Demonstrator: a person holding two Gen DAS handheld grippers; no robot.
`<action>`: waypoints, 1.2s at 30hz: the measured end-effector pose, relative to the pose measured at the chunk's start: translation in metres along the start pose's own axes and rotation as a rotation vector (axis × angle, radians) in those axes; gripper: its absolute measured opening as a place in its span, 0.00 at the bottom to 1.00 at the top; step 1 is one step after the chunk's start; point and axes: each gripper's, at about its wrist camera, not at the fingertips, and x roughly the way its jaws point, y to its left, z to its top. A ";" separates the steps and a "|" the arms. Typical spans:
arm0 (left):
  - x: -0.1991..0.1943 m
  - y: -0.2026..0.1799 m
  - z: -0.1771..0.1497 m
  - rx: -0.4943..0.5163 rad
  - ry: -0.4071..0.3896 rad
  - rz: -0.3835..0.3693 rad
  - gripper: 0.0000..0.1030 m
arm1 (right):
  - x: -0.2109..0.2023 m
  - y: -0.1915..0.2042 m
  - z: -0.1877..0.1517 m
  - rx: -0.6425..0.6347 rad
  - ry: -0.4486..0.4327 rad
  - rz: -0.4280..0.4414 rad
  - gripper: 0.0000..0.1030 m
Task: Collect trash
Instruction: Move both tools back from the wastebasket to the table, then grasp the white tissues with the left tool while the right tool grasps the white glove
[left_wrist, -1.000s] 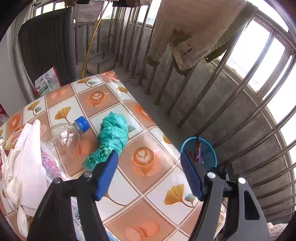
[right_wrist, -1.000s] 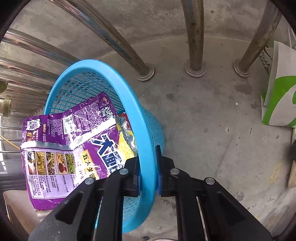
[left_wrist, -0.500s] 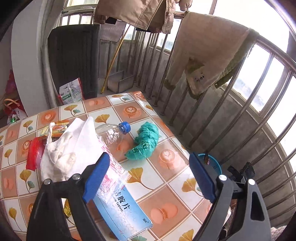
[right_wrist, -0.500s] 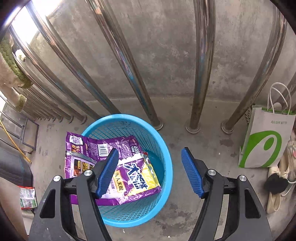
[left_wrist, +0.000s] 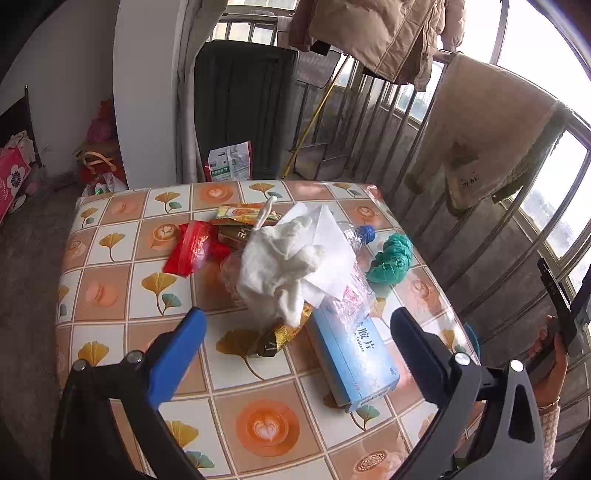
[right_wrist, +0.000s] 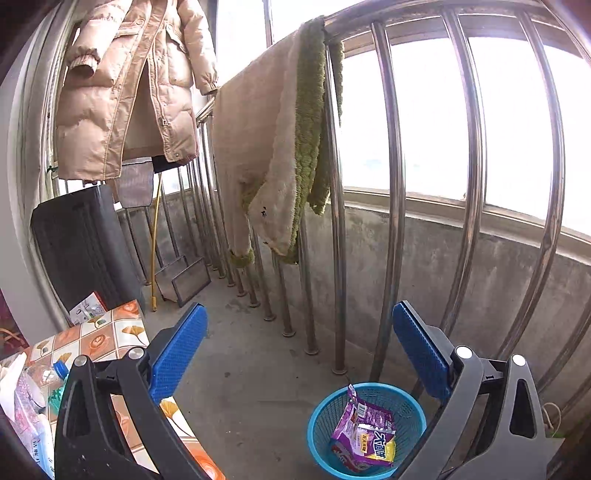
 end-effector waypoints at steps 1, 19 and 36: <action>-0.005 0.006 -0.002 -0.011 -0.014 0.024 0.95 | -0.004 0.012 0.000 -0.034 -0.002 0.033 0.94; 0.001 0.018 -0.058 -0.017 -0.139 0.089 0.95 | -0.048 0.154 -0.050 -0.193 0.417 0.656 0.94; 0.045 0.048 0.001 -0.182 -0.156 -0.156 0.62 | -0.047 0.245 -0.074 -0.282 0.626 0.974 0.59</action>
